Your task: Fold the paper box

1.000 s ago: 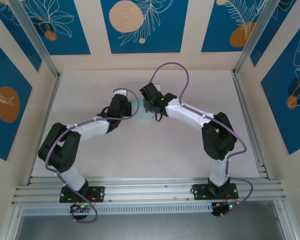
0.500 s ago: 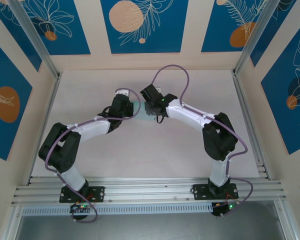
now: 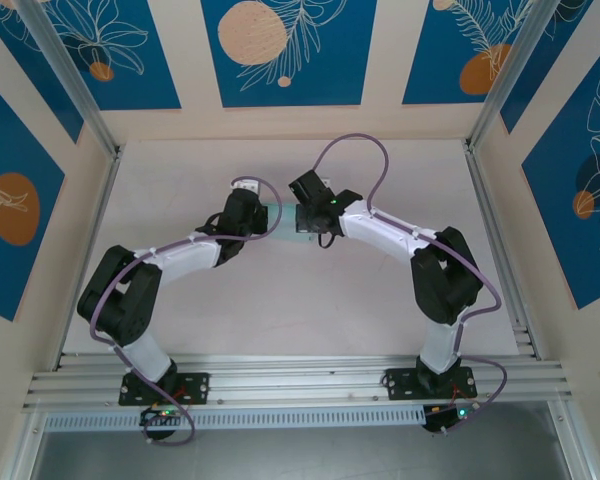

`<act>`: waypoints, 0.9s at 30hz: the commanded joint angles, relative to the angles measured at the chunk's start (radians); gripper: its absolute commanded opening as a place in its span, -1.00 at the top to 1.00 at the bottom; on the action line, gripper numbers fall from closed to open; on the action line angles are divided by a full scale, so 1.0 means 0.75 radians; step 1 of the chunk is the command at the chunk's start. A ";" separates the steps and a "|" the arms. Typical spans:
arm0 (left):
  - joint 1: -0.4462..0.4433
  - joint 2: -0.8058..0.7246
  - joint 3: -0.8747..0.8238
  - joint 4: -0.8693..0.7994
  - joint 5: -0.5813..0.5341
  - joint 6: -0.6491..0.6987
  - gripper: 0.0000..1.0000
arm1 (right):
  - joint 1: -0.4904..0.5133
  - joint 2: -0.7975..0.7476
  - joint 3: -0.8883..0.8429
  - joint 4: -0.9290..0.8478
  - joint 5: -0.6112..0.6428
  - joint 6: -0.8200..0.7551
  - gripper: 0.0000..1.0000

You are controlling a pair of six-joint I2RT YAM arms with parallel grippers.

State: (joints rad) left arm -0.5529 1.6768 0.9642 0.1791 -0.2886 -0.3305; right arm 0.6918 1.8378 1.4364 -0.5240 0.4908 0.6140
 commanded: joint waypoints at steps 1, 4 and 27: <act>-0.061 0.078 -0.054 -0.249 0.197 -0.001 1.00 | 0.029 -0.038 -0.014 0.167 -0.245 0.018 0.94; -0.062 0.074 -0.056 -0.248 0.193 -0.001 1.00 | 0.025 -0.048 -0.015 0.182 -0.246 0.016 0.96; -0.061 0.066 -0.093 -0.213 0.130 -0.015 1.00 | 0.040 -0.109 -0.053 0.061 -0.125 -0.077 -0.08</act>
State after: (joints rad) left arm -0.5617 1.6703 0.9504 0.1970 -0.2832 -0.3305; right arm 0.7090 1.8065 1.3914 -0.4747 0.4522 0.5789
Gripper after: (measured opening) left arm 0.039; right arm 0.508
